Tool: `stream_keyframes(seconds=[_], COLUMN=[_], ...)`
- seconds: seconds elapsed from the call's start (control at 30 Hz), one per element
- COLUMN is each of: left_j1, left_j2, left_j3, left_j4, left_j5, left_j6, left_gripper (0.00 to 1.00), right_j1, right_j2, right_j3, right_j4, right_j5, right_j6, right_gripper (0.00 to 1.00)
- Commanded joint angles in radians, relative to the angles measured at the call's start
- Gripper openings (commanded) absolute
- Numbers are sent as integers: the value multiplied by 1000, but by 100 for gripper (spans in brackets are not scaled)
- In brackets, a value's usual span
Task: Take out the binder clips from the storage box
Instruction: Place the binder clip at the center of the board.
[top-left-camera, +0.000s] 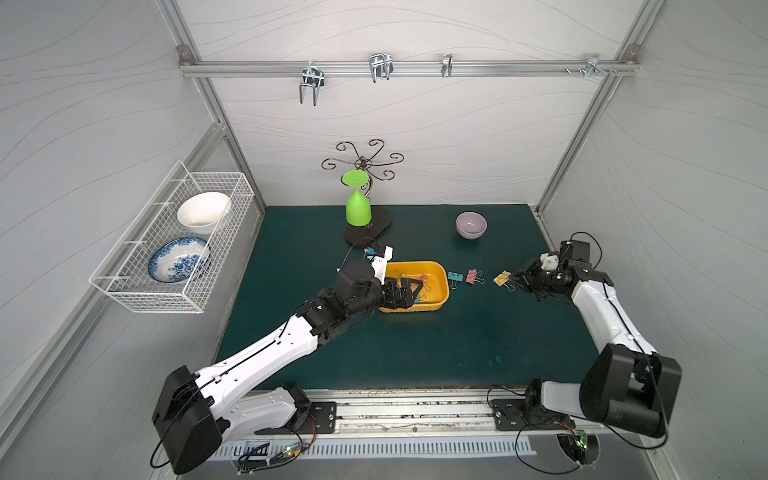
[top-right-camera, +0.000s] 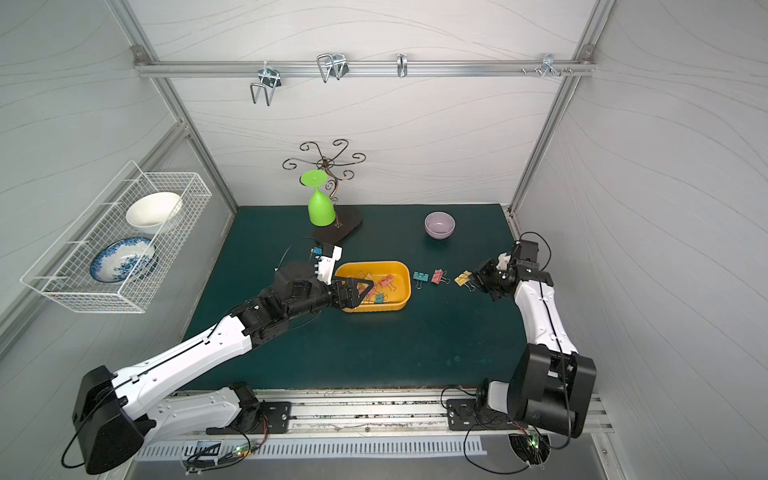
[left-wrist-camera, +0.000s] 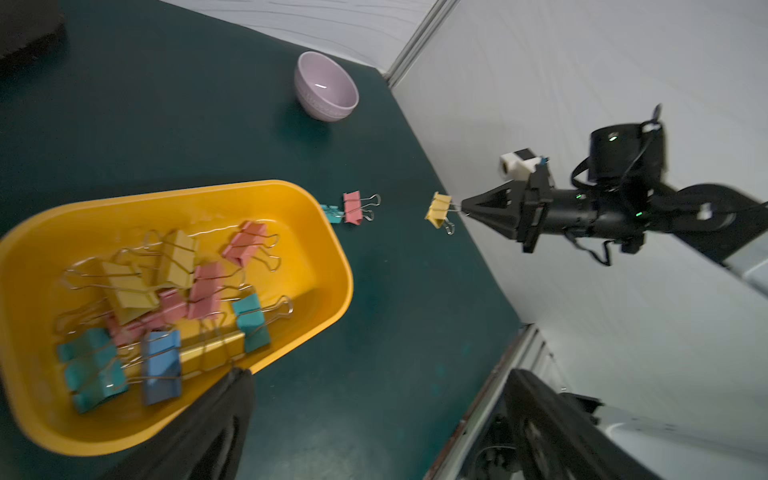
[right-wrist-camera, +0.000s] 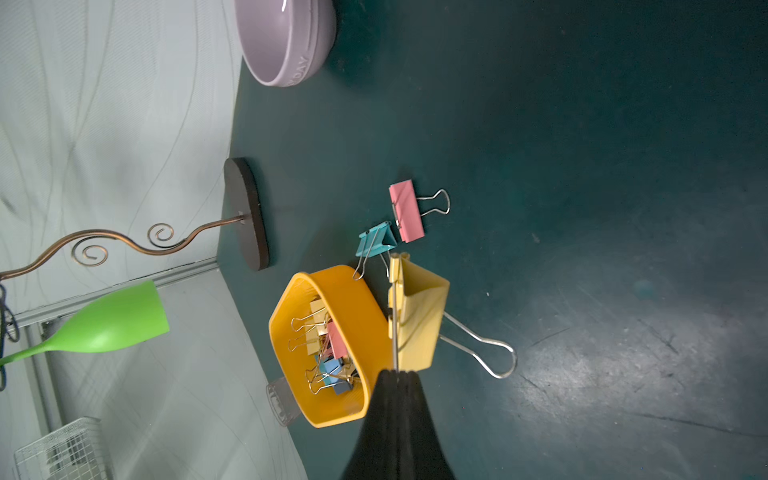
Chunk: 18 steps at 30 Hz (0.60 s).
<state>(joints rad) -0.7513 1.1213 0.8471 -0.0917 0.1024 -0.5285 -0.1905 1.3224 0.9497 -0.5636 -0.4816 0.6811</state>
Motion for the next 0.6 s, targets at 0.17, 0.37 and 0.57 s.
stream_keyframes(seconds=[0.17,0.37,0.57], left_j1=[7,95,124], left_j2=[-17,-12,-51], left_j3=[-8,-26,-56], left_j4=[-61,-67,-51], left_j5=[-238,-178,-152], left_j6=[226,94,73], left_gripper=[99,99,99], right_j1=[10,62,109], right_j2=[135,267,384], right_j3=[24,66,103], right_j4=[168,275,350], right_j5=[120,224,301], right_j6=[91,173,231], right_gripper=[0,0,0])
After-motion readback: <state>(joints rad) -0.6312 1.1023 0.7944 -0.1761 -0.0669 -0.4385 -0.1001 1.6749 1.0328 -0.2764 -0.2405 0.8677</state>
